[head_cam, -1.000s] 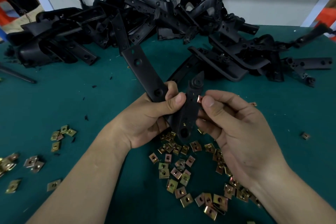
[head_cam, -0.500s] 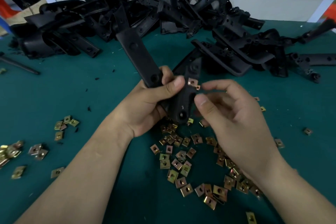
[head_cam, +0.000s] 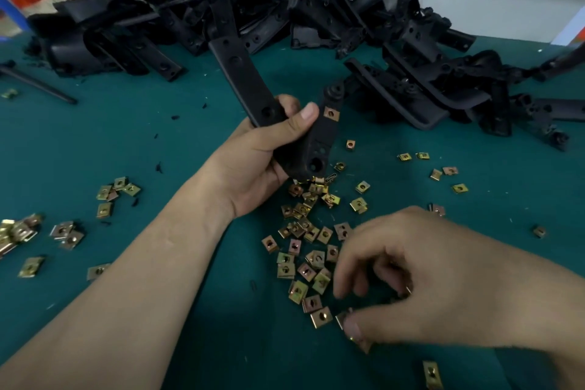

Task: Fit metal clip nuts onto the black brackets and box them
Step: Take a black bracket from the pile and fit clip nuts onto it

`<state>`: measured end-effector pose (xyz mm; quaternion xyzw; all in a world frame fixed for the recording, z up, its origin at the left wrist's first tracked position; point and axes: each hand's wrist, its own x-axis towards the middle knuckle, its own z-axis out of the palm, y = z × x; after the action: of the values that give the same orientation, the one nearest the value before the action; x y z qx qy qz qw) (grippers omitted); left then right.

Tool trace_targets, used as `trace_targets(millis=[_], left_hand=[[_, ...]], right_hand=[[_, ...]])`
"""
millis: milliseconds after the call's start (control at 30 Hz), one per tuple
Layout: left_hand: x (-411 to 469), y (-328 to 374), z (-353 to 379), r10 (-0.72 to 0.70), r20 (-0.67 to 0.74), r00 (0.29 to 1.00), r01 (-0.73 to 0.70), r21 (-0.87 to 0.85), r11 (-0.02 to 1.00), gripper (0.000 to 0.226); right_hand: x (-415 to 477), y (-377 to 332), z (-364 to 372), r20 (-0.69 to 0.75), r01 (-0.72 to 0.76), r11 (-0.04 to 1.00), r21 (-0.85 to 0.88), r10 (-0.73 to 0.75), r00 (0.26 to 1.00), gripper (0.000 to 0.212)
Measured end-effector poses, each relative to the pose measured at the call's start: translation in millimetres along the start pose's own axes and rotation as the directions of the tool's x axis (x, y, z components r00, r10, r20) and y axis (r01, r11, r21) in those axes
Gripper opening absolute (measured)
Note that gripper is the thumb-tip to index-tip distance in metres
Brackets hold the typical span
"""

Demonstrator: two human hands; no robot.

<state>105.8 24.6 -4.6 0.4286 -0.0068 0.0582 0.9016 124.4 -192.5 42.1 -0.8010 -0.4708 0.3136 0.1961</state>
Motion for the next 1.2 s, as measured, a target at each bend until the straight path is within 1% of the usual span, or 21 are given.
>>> trace_targets(millis=[67,100,267,333,400,467,533,600,633,700,800,867,900,967,1067,1200], left_hand=[[0,0,0,-0.007,0.016,1.000,0.007,-0.003,1.000,0.020],[0,0,0,-0.009,0.022,1.000,0.009,-0.001,1.000,0.020],[0,1,0,-0.001,-0.003,1.000,0.001,-0.025,1.000,0.021],[-1,2,1,-0.002,-0.007,1.000,0.002,-0.019,1.000,0.021],[-1,2,1,-0.003,0.000,1.000,0.003,-0.011,1.000,0.021],[-1,1,1,-0.006,-0.006,1.000,0.006,-0.008,1.000,0.020],[0,0,0,-0.009,-0.013,1.000,0.009,-0.016,1.000,0.022],[0,0,-2,-0.010,0.002,1.000,0.010,-0.023,1.000,0.024],[0,0,-3,-0.011,0.020,1.000,0.011,-0.022,1.000,0.024],[-1,0,-3,-0.019,0.069,0.997,0.021,-0.023,1.000,0.026],[-3,0,-3,-0.027,0.148,0.989,0.033,-0.040,0.999,0.036],[-3,0,-4,-0.023,0.184,0.983,0.031,-0.041,0.999,0.040],[-3,0,-4,-0.019,0.191,0.981,0.026,-0.038,0.999,0.042],[-4,0,-4,-0.016,0.198,0.980,0.023,-0.033,0.999,0.046],[-4,0,-3,-0.025,0.197,0.980,0.028,-0.014,1.000,0.050],[-5,1,-3,-0.032,0.193,0.981,0.034,-0.009,0.999,0.050]], right_hand=[[1,-3,1,0.065,-0.014,0.997,-0.072,0.019,0.998,0.036],[2,-3,2,0.075,-0.013,0.996,-0.089,0.020,0.997,0.034],[3,-2,8,0.035,0.018,0.995,-0.095,-0.015,0.999,0.020],[3,-1,8,-0.006,0.044,0.999,-0.003,-0.044,0.999,0.016],[3,-1,6,-0.050,0.060,0.984,0.166,-0.053,0.997,0.013],[4,1,2,-0.115,0.064,0.947,0.313,-0.029,0.993,0.015],[6,4,0,-0.188,0.076,0.925,0.371,-0.005,0.982,0.016],[8,6,-2,-0.236,0.098,0.904,0.417,0.004,0.972,0.009],[9,7,-3,-0.266,0.118,0.883,0.455,0.009,0.964,0.003],[12,9,-3,-0.368,0.179,0.817,0.548,0.043,0.929,0.010],[18,11,0,-0.490,0.297,0.622,0.724,0.161,0.857,0.015],[20,9,1,-0.515,0.341,0.508,0.791,0.250,0.820,0.017],[21,9,1,-0.518,0.352,0.473,0.808,0.285,0.807,0.017],[22,7,1,-0.515,0.365,0.430,0.826,0.312,0.799,0.017],[25,3,5,-0.505,0.381,0.389,0.839,0.293,0.812,0.019],[26,1,6,-0.509,0.391,0.383,0.837,0.283,0.813,0.021]])
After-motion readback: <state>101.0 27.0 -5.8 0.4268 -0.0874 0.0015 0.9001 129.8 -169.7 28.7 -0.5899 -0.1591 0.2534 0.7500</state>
